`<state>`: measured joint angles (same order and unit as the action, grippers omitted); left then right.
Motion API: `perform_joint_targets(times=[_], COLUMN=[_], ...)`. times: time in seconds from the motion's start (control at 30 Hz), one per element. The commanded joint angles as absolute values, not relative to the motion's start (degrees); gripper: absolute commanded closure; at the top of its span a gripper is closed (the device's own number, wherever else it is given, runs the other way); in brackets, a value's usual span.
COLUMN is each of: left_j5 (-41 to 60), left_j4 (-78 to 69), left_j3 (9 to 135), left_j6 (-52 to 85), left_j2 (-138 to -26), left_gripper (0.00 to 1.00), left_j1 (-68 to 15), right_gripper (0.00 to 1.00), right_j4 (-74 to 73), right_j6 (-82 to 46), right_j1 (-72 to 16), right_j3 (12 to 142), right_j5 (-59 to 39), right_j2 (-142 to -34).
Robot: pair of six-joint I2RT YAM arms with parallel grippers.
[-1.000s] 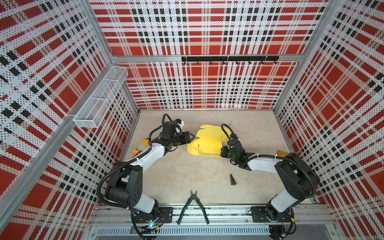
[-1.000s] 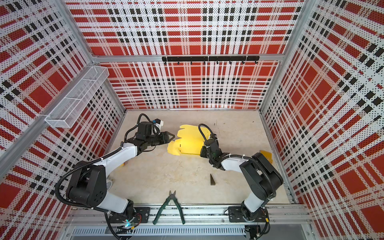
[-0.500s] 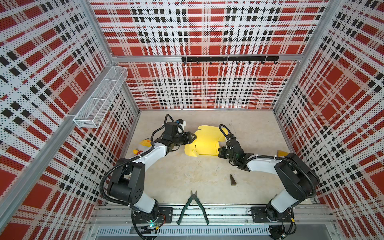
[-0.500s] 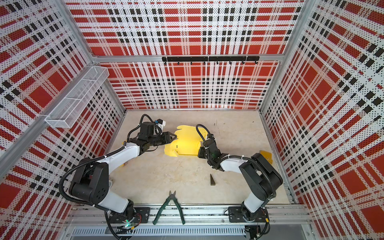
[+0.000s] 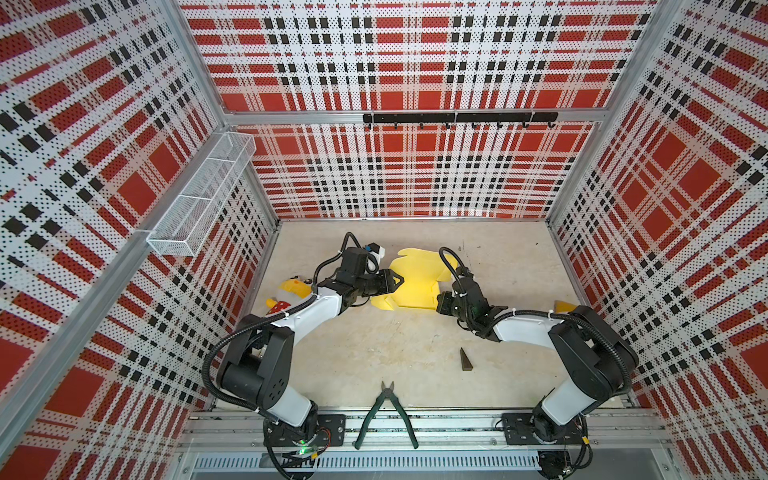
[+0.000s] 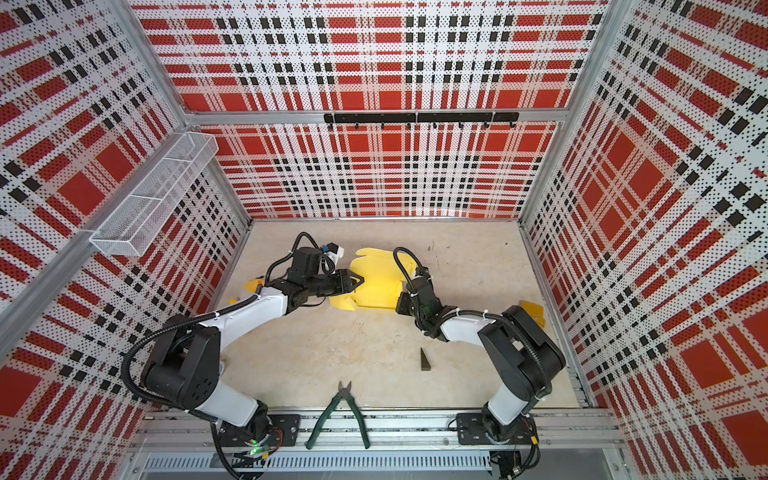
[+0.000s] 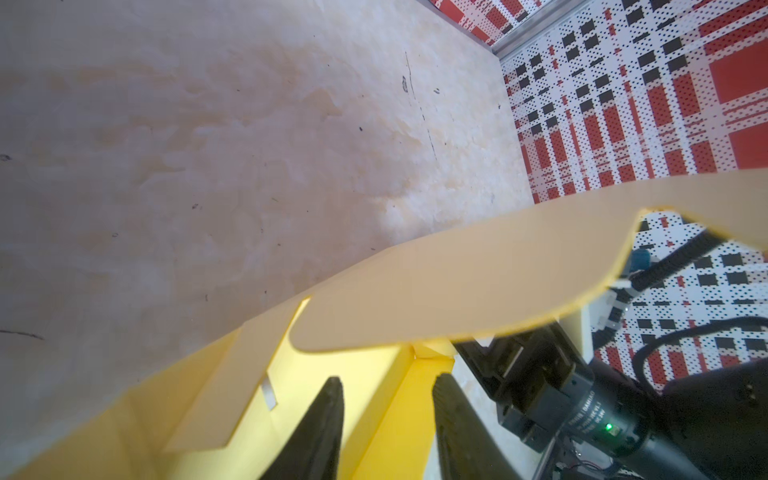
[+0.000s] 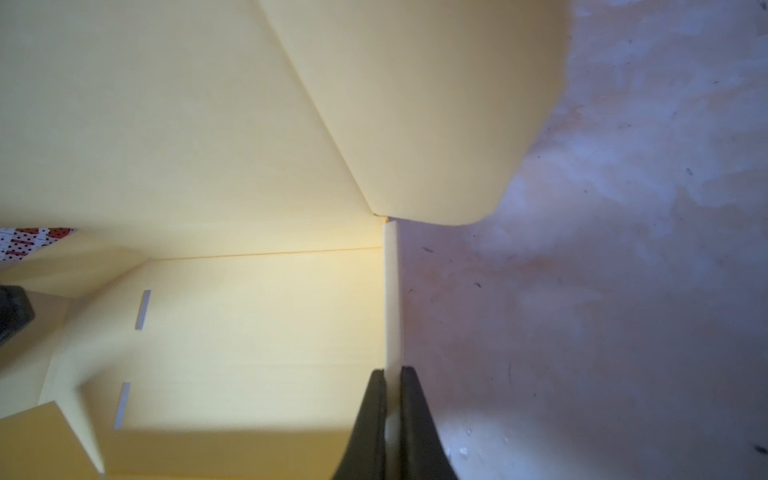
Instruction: Fold the paper box
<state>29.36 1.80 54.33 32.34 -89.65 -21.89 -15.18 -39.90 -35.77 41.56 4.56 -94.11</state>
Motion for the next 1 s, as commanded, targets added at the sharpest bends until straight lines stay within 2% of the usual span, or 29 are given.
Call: perform_joint_targets(times=[0.0,0.2,0.4,0.63,0.97], left_j5=[32.79,43.97,42.56,44.27,46.67], left_j4=[1.64,1.13,-6.81,-21.89,-25.16], left_j3=[56.08,60.64,52.91,47.19,47.19], left_j6=[33.19,34.71,38.58,43.68,44.47], left_j2=[-87.50,-83.17,-81.46,-83.65,-85.58], left_gripper=[0.56,0.48,0.38,0.30,0.38], left_j1=[-20.23,-12.04,-5.26,-9.37,-14.46], right_gripper=[0.92,0.92,0.92,0.93,0.93], right_j4=[-17.62,-20.88,-24.85,-33.06,-35.00], right_j6=[-40.43,-39.83,-38.44,-37.84,-38.00], right_j1=[-34.31,-29.42,-26.64,-26.46,-26.80], right_j3=[40.70,35.15,33.18,34.62,35.09], right_j5=[4.91,2.02,-0.62,-7.12,-9.23], right_j2=[-92.95,-87.22,-82.86,-84.61,-87.08])
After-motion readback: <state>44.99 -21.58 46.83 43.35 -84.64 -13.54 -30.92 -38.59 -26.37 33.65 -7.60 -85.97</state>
